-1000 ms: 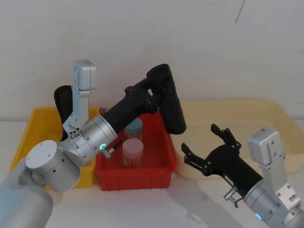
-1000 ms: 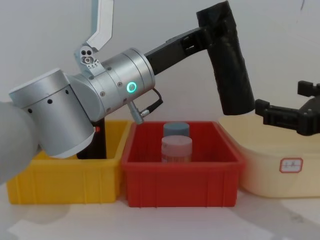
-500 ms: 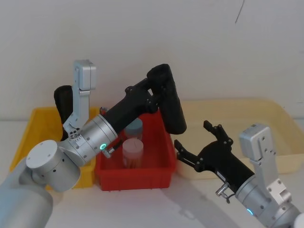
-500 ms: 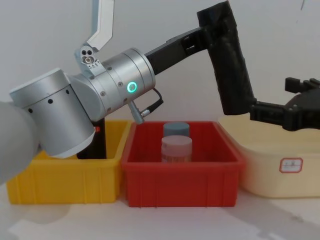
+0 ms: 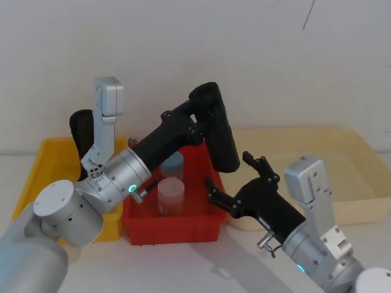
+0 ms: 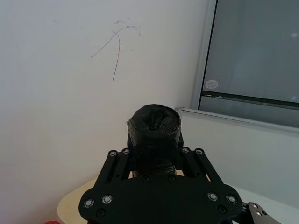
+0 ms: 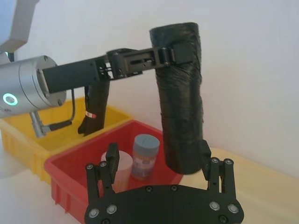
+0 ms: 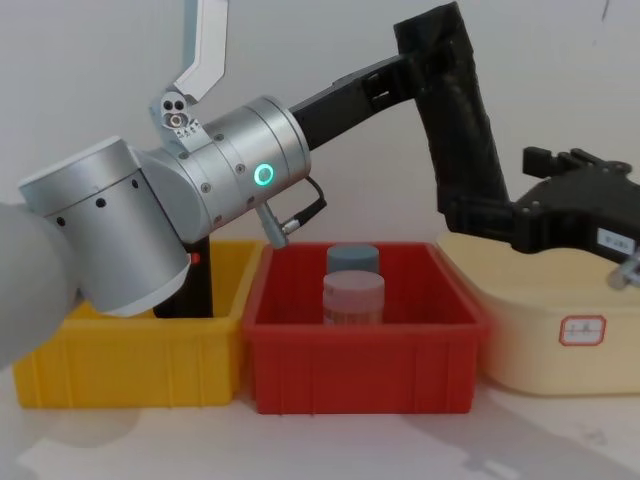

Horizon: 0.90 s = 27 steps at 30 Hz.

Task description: Pick up the garbage bag with the one hand and transfer it to the other hand.

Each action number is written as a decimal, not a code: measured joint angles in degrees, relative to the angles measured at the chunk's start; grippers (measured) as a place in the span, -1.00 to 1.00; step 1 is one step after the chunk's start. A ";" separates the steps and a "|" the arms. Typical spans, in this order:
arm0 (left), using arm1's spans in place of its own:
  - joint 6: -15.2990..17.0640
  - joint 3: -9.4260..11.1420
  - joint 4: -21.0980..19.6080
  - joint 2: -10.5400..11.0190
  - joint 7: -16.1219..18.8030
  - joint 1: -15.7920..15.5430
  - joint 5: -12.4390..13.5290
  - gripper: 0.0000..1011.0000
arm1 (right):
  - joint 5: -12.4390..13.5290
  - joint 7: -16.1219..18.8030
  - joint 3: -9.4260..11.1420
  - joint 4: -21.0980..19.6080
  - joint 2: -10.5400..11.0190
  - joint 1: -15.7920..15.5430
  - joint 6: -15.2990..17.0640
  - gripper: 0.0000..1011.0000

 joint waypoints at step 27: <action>0.00 0.00 -0.01 0.00 0.01 0.00 0.00 -0.19 | -3.38 -2.05 -0.34 0.41 -3.52 0.99 0.52 0.98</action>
